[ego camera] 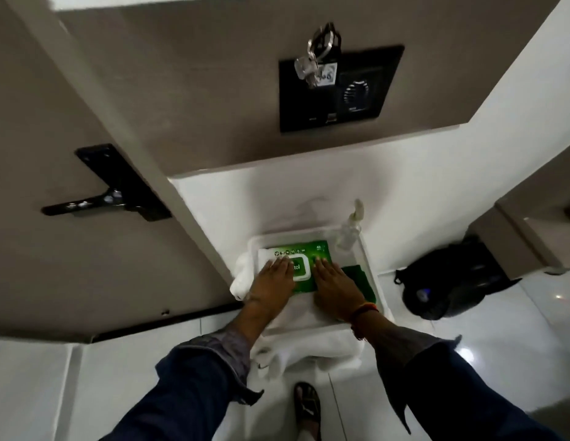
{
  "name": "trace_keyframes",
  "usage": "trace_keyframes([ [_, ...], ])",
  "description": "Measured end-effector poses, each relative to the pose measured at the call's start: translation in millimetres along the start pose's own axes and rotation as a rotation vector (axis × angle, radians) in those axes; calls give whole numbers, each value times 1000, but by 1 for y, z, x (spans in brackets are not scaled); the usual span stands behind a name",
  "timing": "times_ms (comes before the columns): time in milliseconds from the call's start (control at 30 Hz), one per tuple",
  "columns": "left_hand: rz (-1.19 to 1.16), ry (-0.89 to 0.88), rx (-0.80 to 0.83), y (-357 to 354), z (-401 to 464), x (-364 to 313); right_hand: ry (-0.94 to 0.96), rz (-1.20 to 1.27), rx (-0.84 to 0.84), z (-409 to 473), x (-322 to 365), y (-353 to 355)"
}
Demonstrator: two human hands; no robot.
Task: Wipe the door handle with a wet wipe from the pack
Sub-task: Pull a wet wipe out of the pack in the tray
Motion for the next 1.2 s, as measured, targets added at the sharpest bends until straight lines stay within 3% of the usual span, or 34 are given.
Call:
trace_keyframes([
  [167, 155, 2, 104, -9, 9, -16, 24, -33, -46, 9, 1, -9],
  [300, 266, -93, 126, -2, 7, -22, 48, -92, -69, 11, 0, -11],
  [400, 442, -171, 30, 10, 7, -19, 60, -142, -51, 13, 0, -11],
  [533, 247, -147, -136, 58, 23, -5, 19, -96, -81, 13, -5, -6],
  [667, -206, 45, -46, 70, 39, 19, 14, -52, -302, 9, -6, 29],
  [767, -382, 103, -76, 70, 41, 31, -19, 26, -419, 17, -10, 44],
  [1000, -458, 128, -72, 65, 45, 32, -88, 165, -359, 39, -9, 33],
  [1200, -541, 104, -73, 59, 39, 37, -71, 312, -607, 19, -16, 47],
])
Point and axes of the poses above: each hand's wrist, its own z-axis towards the middle knuckle, its own y-axis out of the back of the hand, x = y × z, the point moved 8 cm from there along z, towards the middle knuckle, and after that the axes turned 15 degrees about y, right-handed, at the moved point
